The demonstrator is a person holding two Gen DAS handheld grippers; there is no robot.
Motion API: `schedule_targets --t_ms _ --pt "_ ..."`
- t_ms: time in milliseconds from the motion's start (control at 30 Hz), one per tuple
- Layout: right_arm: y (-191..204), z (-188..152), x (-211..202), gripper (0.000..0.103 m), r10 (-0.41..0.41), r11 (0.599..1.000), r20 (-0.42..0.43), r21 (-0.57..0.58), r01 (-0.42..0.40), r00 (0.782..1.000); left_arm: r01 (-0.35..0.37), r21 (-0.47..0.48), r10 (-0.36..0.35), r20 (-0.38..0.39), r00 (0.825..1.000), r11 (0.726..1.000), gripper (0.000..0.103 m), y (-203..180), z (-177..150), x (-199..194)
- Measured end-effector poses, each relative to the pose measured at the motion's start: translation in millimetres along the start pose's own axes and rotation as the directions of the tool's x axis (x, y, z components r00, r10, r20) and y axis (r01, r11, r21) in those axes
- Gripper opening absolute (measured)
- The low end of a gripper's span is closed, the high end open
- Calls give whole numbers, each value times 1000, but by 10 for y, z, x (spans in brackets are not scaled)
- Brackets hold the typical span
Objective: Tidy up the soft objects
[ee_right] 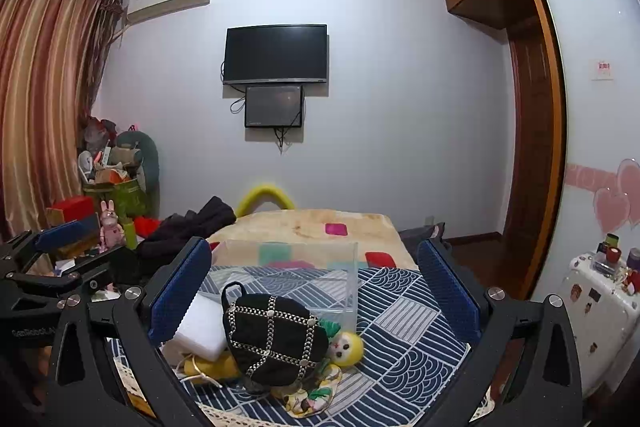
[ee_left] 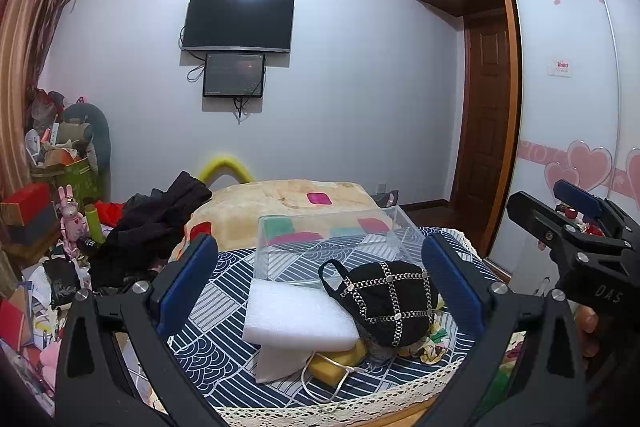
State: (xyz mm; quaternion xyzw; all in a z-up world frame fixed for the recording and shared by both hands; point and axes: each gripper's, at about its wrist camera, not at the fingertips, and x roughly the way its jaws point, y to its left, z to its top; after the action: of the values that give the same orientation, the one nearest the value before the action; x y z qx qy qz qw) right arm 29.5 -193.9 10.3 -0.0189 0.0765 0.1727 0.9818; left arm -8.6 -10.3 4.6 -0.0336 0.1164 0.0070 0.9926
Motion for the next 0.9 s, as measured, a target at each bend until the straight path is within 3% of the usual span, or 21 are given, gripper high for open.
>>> schedule_targets --t_ms 900 --pt "1 14 -11 103 3 1000 -1 2 -3 1000 -5 4 5 10 1000 1000 103 13 20 -34"
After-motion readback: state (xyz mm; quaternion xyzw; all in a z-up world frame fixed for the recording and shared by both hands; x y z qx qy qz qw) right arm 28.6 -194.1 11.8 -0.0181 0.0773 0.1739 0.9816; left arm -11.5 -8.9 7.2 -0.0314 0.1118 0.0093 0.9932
